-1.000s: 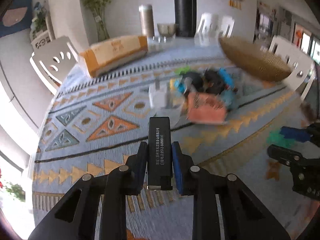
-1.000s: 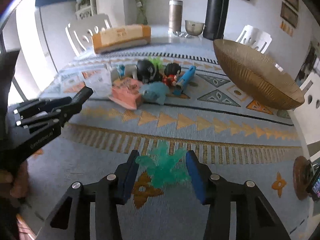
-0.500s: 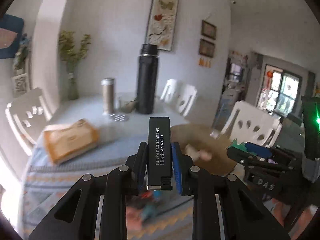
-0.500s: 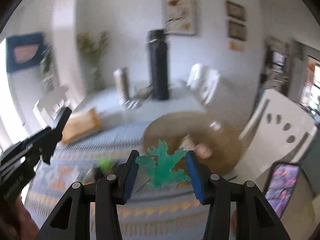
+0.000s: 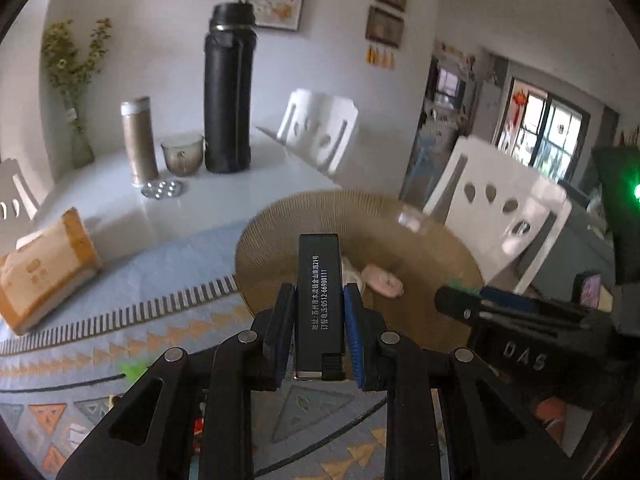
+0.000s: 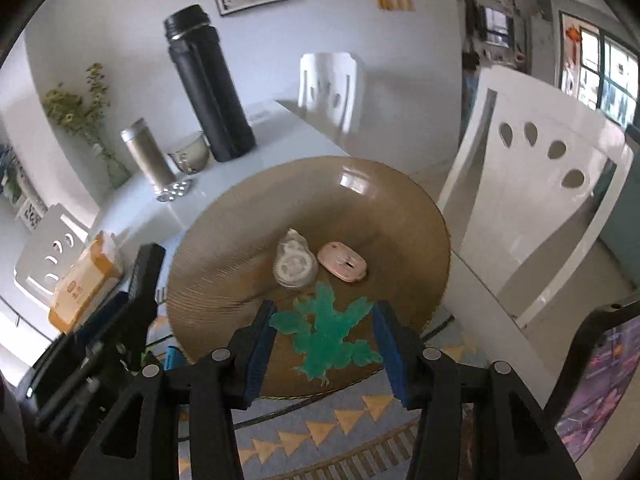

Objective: Organize rigid objects
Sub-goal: 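Carry both held items over the woven bowl and open both tools, then withdraw both tools from the bowl back over the table items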

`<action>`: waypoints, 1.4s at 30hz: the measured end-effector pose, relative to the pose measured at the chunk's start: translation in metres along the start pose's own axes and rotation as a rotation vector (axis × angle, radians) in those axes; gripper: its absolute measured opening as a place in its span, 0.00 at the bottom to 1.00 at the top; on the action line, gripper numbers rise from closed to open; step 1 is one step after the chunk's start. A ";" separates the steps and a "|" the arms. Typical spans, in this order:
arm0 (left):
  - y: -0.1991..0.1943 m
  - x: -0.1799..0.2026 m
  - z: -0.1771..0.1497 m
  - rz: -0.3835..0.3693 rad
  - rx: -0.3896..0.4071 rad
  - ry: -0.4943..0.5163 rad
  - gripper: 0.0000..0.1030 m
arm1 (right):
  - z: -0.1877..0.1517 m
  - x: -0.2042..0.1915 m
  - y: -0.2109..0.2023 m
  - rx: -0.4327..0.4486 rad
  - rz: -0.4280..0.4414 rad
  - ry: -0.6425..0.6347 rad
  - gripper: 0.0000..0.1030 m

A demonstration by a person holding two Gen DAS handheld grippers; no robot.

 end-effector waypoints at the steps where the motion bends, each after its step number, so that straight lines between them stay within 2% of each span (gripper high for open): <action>1: 0.001 0.001 -0.001 -0.001 -0.012 0.005 0.23 | 0.001 0.003 0.001 -0.018 0.021 0.014 0.50; 2: 0.000 0.000 -0.002 0.004 -0.019 0.003 0.34 | 0.001 0.005 0.001 -0.033 0.052 0.031 0.54; 3: -0.005 -0.002 -0.002 0.012 -0.016 -0.005 0.37 | 0.001 0.008 -0.001 -0.049 0.098 0.059 0.57; 5: -0.021 -0.007 -0.001 0.013 0.009 -0.013 0.40 | -0.002 0.013 -0.012 -0.024 0.132 0.084 0.60; 8: -0.054 -0.020 0.000 0.038 0.054 -0.011 0.42 | -0.002 0.007 -0.037 0.030 0.124 0.083 0.67; 12: -0.109 -0.043 -0.003 0.080 0.119 -0.038 0.48 | -0.014 -0.019 -0.069 0.059 0.187 0.046 0.67; 14: -0.141 -0.057 -0.012 0.118 0.158 -0.059 0.73 | -0.026 -0.042 -0.081 0.061 0.226 -0.012 0.70; 17: -0.184 -0.076 -0.034 0.165 0.215 -0.076 0.73 | -0.052 -0.080 -0.091 0.049 0.273 -0.105 0.81; 21: -0.212 -0.105 -0.081 0.240 0.207 -0.105 0.74 | -0.097 -0.122 -0.086 0.026 0.319 -0.226 0.81; 24: -0.206 -0.131 -0.116 0.296 0.170 -0.145 0.74 | -0.129 -0.142 -0.068 0.074 0.299 -0.290 0.81; 26: -0.192 -0.146 -0.141 0.333 0.141 -0.154 0.74 | -0.149 -0.149 -0.045 0.070 0.263 -0.325 0.81; 28: -0.175 -0.161 -0.161 0.314 0.077 -0.196 0.74 | -0.163 -0.148 -0.026 0.039 0.260 -0.323 0.81; 30: -0.160 -0.175 -0.177 0.257 0.040 -0.264 0.74 | -0.172 -0.145 -0.014 0.019 0.274 -0.319 0.81; 32: -0.149 -0.184 -0.178 0.245 -0.021 -0.296 0.74 | -0.175 -0.146 -0.004 -0.012 0.243 -0.337 0.81; 34: -0.150 -0.187 -0.178 0.223 0.001 -0.313 0.74 | -0.174 -0.145 0.000 -0.027 0.257 -0.323 0.81; 37: -0.144 -0.188 -0.182 0.199 -0.032 -0.328 0.74 | -0.174 -0.144 0.011 -0.074 0.252 -0.310 0.81; 42: -0.147 -0.184 -0.189 0.199 -0.031 -0.321 0.74 | -0.176 -0.147 0.015 -0.099 0.245 -0.325 0.81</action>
Point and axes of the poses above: each gripper's, at about its wrist camera, not at the fingertips, and y roughly the way its jaws point, x to its right, z to its top, the point moved 2 cm from there along y, roughly the way its jaws point, and after that the axes turned 2 degrees about z, right-handed, at the moved point
